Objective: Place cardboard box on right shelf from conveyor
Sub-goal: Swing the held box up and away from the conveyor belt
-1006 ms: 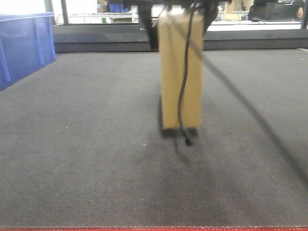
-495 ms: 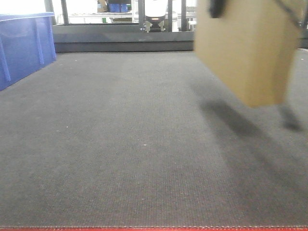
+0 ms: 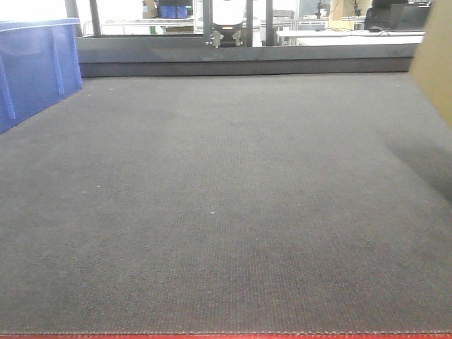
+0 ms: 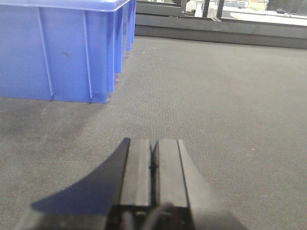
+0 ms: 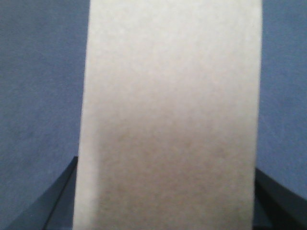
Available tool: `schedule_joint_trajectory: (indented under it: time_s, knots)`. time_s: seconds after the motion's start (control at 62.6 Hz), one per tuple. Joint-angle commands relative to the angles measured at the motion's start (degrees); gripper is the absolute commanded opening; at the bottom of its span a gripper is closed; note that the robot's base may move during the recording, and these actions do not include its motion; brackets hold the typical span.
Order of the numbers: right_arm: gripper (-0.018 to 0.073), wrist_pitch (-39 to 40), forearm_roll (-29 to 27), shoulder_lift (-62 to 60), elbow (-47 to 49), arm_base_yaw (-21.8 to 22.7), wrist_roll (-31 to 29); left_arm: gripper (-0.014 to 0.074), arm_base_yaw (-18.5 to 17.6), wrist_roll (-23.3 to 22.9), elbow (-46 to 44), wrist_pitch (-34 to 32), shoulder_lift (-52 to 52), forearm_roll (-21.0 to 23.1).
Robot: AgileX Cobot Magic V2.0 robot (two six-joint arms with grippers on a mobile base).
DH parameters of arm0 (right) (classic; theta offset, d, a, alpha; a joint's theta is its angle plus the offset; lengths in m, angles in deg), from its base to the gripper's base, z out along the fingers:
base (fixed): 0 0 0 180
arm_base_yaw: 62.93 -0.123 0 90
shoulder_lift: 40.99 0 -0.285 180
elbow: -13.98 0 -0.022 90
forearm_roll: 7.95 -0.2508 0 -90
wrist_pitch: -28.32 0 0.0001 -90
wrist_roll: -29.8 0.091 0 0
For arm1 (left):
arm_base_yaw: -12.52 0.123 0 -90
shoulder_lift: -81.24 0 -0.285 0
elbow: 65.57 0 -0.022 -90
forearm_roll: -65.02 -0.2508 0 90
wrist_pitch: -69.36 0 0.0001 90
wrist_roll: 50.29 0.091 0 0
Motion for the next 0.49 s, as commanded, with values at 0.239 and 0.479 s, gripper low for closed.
schedule_joint_trajectory:
  time_s: [0.239, 0.479]
  knots:
    - [0.0216, 7.72, 0.24, -26.79, -6.12, 0.27, -0.73, -0.0119, -0.01, -0.29, -0.16, -5.18, -0.72, 0.27]
    - [0.0216, 8.16, 0.24, -37.59, -6.12, 0.27, -0.73, -0.0119, -0.01, -0.29, -0.16, -5.18, -0.72, 0.27]
